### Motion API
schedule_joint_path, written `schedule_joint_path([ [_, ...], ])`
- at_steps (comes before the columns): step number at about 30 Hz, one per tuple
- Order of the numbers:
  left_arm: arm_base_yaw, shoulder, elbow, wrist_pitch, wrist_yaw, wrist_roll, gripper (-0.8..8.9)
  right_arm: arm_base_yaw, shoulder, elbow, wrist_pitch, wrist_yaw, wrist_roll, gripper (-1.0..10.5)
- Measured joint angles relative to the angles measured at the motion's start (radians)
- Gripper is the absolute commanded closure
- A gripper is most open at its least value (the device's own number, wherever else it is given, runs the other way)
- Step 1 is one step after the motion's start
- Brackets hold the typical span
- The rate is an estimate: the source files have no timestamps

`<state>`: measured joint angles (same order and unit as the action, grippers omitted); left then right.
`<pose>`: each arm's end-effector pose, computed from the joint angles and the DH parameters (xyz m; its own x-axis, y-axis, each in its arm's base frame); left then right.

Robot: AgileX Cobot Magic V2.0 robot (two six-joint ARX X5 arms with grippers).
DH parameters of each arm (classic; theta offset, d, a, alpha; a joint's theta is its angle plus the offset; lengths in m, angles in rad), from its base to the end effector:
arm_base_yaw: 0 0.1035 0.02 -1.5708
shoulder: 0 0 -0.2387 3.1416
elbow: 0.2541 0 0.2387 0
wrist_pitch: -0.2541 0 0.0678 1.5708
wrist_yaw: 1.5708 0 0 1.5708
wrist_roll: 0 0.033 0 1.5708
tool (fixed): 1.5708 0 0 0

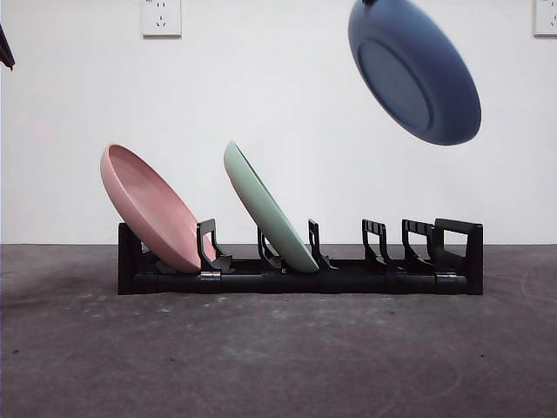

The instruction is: Place the plate

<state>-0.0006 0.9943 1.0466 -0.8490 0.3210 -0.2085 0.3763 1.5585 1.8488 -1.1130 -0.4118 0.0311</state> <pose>0.1868 -0.0105 0.3047 0.6632 -0.3159 -0.6785 0.0683 0.9283 -0.3654 0.2629 0.1181 0.3939 0.4327 0.6013 -0.6717 -0.5685 0.7602 0.3144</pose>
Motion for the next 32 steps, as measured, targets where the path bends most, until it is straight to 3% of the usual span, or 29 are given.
schedule_joint_path([
  [4,0.0,0.0,0.0,0.0,0.0,0.0,4.69,0.062,-0.069,-0.017,-0.01,0.129,-0.031,9.4],
  [8,0.0,0.0,0.0,0.0,0.0,0.0,4.69,0.103,-0.185,-0.14,0.053,0.182,-0.04,9.4],
  [14,0.0,0.0,0.0,0.0,0.0,0.0,4.69,0.146,-0.45,-0.497,0.241,0.222,-0.043,9.4],
  [19,0.0,0.0,0.0,0.0,0.0,0.0,4.69,0.175,-0.653,-0.744,0.264,0.299,-0.05,9.4],
  [32,0.0,0.0,0.0,0.004,0.0,0.037,4.69,0.326,-0.69,-0.963,0.162,0.584,-0.122,9.4],
])
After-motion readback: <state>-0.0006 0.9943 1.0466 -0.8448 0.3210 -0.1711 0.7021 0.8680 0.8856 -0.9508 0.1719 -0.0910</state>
